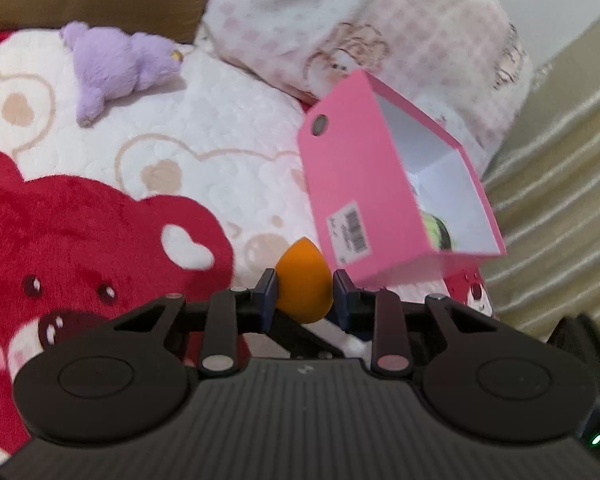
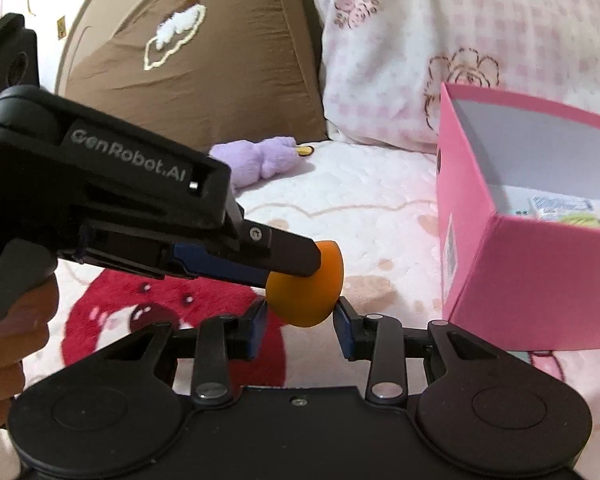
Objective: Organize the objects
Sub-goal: 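Close the left tool on the orange sponge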
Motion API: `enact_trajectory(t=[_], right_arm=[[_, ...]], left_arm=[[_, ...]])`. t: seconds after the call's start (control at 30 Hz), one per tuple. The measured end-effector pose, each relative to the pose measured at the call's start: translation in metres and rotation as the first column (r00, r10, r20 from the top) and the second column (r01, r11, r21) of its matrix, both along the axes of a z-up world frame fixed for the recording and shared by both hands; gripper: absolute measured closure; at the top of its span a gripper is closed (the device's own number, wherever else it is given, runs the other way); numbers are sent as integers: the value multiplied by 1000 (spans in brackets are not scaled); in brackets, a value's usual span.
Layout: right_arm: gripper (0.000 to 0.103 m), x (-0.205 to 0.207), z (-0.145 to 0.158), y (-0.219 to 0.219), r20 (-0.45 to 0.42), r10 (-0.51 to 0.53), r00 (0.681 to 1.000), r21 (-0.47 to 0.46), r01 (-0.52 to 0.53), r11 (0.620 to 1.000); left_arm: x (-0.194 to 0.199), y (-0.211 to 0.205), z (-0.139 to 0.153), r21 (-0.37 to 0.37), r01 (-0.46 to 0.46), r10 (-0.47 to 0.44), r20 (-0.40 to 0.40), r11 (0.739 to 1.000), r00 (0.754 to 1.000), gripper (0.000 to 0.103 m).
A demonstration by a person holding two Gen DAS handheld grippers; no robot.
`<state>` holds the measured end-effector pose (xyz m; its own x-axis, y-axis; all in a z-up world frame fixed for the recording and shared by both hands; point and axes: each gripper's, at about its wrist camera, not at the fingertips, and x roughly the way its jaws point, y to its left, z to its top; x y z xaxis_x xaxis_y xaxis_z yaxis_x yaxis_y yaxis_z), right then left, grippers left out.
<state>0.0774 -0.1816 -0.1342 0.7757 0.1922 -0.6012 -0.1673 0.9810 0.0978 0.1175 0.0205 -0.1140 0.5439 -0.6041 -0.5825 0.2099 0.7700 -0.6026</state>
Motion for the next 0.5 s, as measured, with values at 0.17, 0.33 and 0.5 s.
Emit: enact_trajectory(t=[0.17,0.33,0.5], right_arm=[[62,-31,21,-6,12,-19,1000,5,19,1000],[59,-57,32,-11,35,-3,999,-24,4,1000],[59,-74,42,-8,56,39,998,-94,-34,995]], left_arm=[[-37,-22,22,72,35,-41,89,997,995,75],[-53,-24,28,19,37,-38,62,999,997,75],[-71,-33,38,43,36,-39,66,998,997,73]])
